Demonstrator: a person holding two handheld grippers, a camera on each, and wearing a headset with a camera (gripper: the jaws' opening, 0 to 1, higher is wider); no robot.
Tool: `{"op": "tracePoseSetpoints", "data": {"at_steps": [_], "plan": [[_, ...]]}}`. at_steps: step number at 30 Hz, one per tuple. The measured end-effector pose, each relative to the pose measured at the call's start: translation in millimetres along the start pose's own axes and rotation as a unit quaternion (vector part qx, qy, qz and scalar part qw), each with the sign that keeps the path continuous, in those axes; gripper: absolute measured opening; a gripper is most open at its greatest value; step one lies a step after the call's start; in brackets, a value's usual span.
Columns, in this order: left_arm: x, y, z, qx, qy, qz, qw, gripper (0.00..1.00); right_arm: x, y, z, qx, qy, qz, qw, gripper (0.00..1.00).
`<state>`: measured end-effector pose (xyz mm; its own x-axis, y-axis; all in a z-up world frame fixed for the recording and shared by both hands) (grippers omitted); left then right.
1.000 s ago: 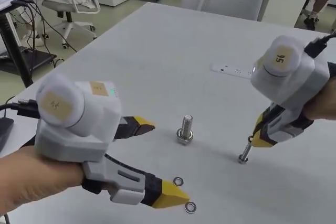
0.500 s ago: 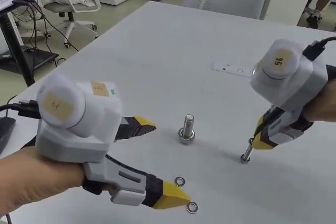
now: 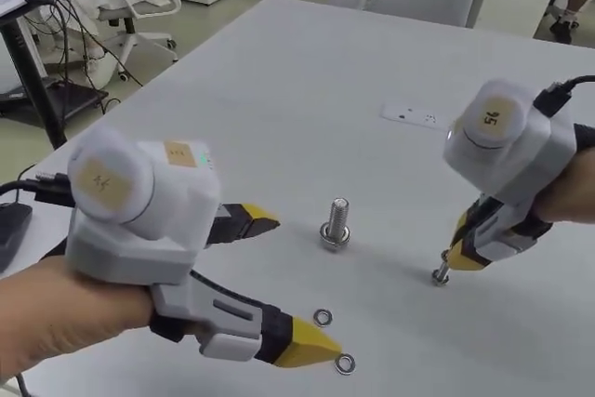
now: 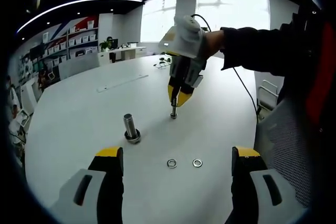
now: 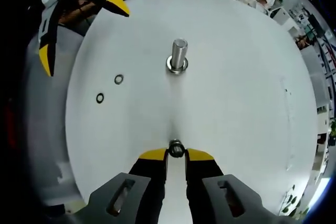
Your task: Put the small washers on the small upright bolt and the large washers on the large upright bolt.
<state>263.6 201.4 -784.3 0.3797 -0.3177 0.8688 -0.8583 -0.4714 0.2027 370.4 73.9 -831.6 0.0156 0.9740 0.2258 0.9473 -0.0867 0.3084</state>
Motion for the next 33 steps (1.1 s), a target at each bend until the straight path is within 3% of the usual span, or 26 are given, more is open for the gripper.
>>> {"op": "tracePoseSetpoints", "data": {"at_steps": [15,33], "plan": [[-2.8,-1.5,0.9,0.002,-0.004,-0.006,1.0,0.85,-6.6,-8.9,21.8,0.017,-0.007,0.009,0.9998,0.14],[-4.5,-1.4,2.0,0.001,-0.007,-0.008,0.9999,0.84,-12.5,-8.1,27.0,0.019,-0.009,0.01,0.9997,0.16]]}}
Point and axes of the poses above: the centre of the closed fingertips' face, and the gripper's own axes: z roughly forward along the fingers, y roughly to its right, x roughly out of its top, the point moved 1 cm from there along -z, roughly backward along the fingers, and after that the axes turned 14 degrees about -x, right-handed, at the moved point
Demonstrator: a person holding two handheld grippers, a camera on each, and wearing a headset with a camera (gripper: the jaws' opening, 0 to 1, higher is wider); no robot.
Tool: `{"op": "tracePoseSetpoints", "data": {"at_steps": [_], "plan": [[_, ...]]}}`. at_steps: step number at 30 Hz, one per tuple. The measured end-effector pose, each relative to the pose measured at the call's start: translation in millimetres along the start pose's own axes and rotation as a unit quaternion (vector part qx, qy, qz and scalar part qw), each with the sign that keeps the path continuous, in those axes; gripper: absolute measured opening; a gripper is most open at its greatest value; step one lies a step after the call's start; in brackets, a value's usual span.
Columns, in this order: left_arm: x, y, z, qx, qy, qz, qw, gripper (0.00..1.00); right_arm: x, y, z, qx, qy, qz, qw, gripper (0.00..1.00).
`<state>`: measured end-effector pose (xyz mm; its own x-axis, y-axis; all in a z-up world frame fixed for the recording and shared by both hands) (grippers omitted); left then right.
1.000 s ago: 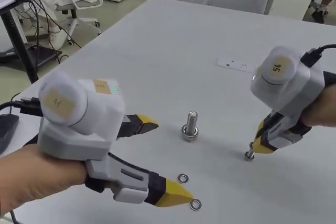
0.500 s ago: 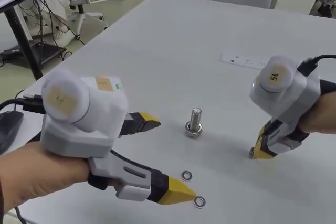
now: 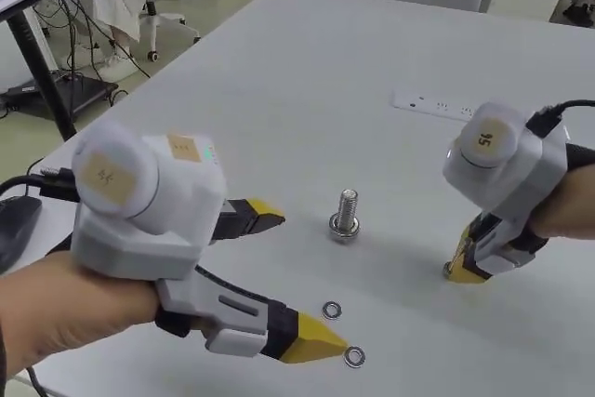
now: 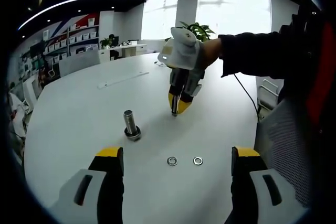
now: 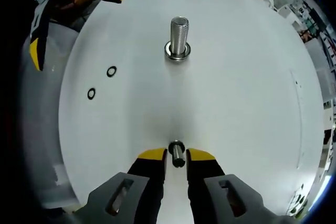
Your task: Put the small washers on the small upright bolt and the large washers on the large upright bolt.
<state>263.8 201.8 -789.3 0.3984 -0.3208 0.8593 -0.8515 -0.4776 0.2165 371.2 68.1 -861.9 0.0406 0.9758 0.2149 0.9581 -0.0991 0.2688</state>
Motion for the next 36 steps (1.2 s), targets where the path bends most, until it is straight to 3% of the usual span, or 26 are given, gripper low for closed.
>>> {"op": "tracePoseSetpoints", "data": {"at_steps": [20,36], "plan": [[-1.1,1.7,1.3,-0.006,-0.001,0.003,1.0,0.84,-21.7,0.6,-11.9,-0.014,-0.002,0.023,0.9996,0.21],[-1.2,4.0,2.7,-0.011,-0.003,0.008,0.9999,0.84,-39.1,-19.6,-23.8,-0.017,-0.003,0.044,0.9989,0.25]]}}
Point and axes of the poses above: the centre of the closed fingertips' face, and the gripper's own axes: z roughly forward along the fingers, y roughly to its right, x roughly out of its top, the point moved 1 cm from there along -z, roughly backward along the fingers, and after that the axes turned 14 degrees about -x, right-handed, at the moved point
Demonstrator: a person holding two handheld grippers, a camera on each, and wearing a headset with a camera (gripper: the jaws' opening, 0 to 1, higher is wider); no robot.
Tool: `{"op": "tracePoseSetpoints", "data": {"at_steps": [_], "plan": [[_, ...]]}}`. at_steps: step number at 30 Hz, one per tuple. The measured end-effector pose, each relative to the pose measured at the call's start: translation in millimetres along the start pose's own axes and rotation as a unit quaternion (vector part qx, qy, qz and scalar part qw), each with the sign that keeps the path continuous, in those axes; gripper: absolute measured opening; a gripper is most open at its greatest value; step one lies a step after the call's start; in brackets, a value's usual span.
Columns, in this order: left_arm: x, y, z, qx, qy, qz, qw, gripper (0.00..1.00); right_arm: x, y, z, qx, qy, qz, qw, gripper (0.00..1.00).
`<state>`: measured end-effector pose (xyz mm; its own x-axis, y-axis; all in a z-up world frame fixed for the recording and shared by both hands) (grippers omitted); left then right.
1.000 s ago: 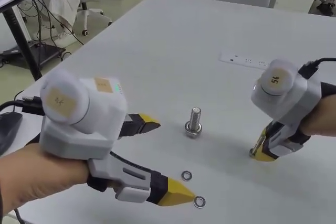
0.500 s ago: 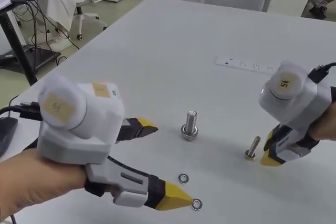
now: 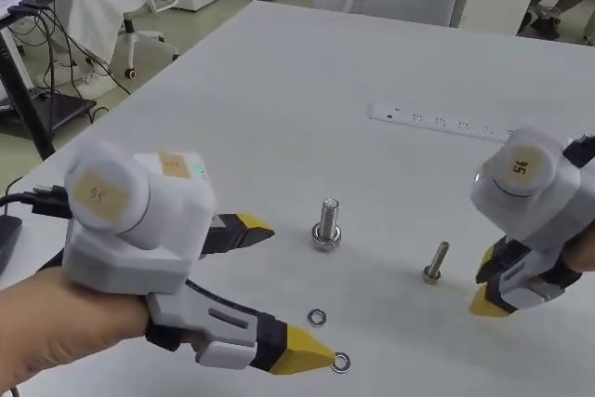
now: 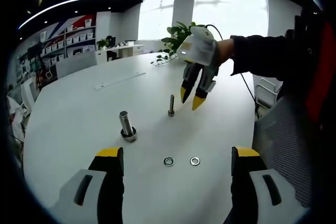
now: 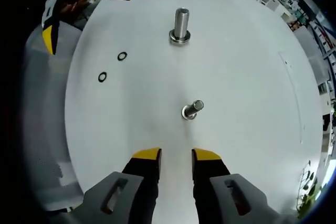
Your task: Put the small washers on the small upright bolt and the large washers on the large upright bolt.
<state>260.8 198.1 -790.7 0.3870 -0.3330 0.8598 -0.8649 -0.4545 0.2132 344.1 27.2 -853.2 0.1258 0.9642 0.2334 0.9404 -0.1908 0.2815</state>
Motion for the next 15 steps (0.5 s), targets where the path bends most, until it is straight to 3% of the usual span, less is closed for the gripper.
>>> {"op": "tracePoseSetpoints", "data": {"at_steps": [15], "plan": [[1.8,1.2,0.0,0.001,0.002,0.004,1.0,0.84,1.8,-33.2,-6.5,0.016,0.011,-0.004,0.9998,0.26]]}}
Point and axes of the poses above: the centre of the closed fingertips' face, and the gripper's own axes: z roughly forward along the fingers, y roughly to its right, x roughly out of its top, the point moved 1 cm from there along -z, roughly backward along the fingers, and after that the axes turned 14 degrees about -x, right-handed, at the moved point
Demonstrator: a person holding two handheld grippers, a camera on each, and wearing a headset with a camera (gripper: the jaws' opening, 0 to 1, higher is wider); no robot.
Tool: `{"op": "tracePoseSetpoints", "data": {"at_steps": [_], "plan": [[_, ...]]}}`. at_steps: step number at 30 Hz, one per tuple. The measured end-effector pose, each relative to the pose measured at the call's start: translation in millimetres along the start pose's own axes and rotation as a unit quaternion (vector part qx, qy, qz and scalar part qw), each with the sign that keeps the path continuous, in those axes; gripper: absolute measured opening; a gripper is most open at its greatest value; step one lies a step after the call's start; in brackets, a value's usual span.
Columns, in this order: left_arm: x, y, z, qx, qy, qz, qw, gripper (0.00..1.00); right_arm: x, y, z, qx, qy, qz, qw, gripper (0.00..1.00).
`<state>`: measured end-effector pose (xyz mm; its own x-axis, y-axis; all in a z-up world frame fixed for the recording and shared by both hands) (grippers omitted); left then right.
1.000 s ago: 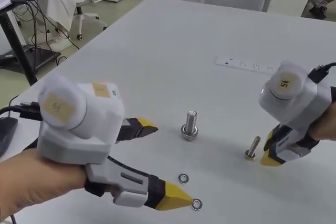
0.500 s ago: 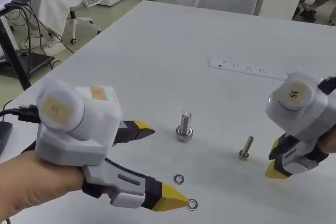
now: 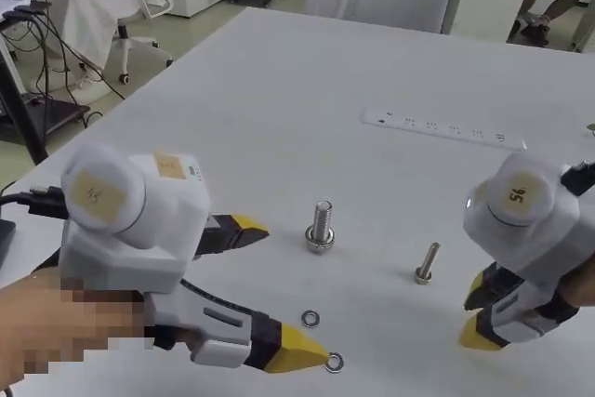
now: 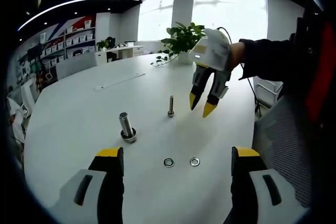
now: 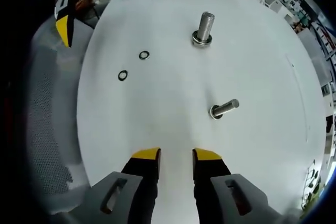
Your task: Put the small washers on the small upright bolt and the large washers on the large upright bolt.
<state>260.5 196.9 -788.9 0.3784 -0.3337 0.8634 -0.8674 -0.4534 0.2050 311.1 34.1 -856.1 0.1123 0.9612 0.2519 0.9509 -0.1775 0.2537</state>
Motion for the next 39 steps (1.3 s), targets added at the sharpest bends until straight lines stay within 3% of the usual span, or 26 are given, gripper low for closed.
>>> {"op": "tracePoseSetpoints", "data": {"at_steps": [21,29,39], "plan": [[0.7,1.6,-1.5,0.0,0.002,0.004,1.0,0.84,44.8,-36.6,-3.9,0.024,0.03,-0.041,0.9984,0.26],[-0.2,0.9,-1.4,-0.002,0.002,0.003,1.0,0.84,72.4,-55.3,-0.4,0.039,0.045,-0.071,0.9957,0.26],[-0.7,-0.1,-2.1,-0.002,0.003,0.002,1.0,0.84,94.4,-74.8,5.8,0.057,0.051,-0.103,0.9917,0.26]]}}
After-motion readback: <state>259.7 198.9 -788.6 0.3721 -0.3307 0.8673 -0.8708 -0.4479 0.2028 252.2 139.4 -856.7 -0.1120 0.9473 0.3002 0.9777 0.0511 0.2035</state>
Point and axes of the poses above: the centre of the closed fingertips' face, and the gripper's own axes: z roughly forward along the fingers, y roughly to its right, x roughly out of its top, the point moved 1 cm from there along -z, roughly backward along the fingers, and after that the axes turned 14 degrees about -x, right-handed, at the moved point
